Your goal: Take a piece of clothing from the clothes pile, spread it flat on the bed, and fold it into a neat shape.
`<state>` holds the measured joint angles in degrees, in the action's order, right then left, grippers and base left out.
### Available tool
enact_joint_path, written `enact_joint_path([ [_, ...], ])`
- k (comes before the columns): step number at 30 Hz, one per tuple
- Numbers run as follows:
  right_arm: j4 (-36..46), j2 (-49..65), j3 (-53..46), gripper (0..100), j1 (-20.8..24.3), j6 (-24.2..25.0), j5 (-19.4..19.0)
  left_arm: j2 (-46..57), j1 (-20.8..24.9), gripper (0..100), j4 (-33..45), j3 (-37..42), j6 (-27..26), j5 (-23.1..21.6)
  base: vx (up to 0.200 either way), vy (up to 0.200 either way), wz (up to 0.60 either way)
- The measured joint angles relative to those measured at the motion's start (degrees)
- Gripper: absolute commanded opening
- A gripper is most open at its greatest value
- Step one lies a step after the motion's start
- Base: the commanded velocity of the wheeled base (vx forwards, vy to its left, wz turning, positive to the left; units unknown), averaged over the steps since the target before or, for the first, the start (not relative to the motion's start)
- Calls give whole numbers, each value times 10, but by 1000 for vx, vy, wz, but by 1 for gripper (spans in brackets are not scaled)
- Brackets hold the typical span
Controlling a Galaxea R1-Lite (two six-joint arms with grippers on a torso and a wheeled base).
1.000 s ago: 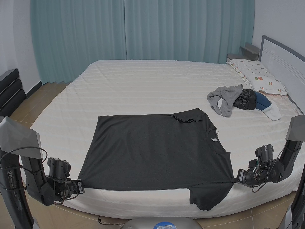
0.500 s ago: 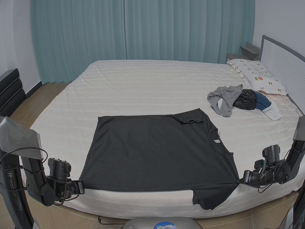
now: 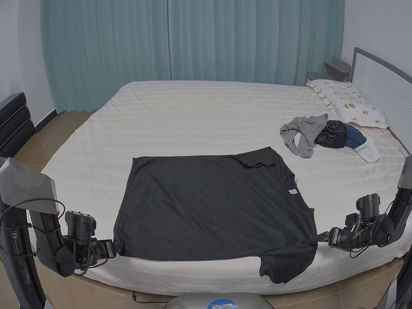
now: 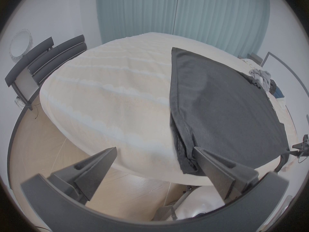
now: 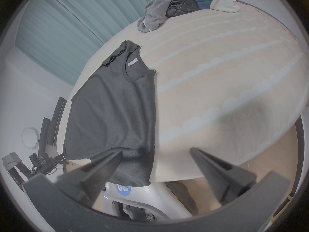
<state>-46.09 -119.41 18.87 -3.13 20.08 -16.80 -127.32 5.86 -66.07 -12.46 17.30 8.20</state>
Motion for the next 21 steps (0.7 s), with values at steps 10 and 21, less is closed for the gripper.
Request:
enact_joint_path([
  [10, -1, 64, 11, 100, -12, 79, -44, 47, -4, 100, -24, -24, 58, -3, 0, 0, 0],
  [21, -2, 80, 14, 100, -6, 81, -45, 60, -6, 100, -25, -42, 80, -1, 0, 0, 0],
])
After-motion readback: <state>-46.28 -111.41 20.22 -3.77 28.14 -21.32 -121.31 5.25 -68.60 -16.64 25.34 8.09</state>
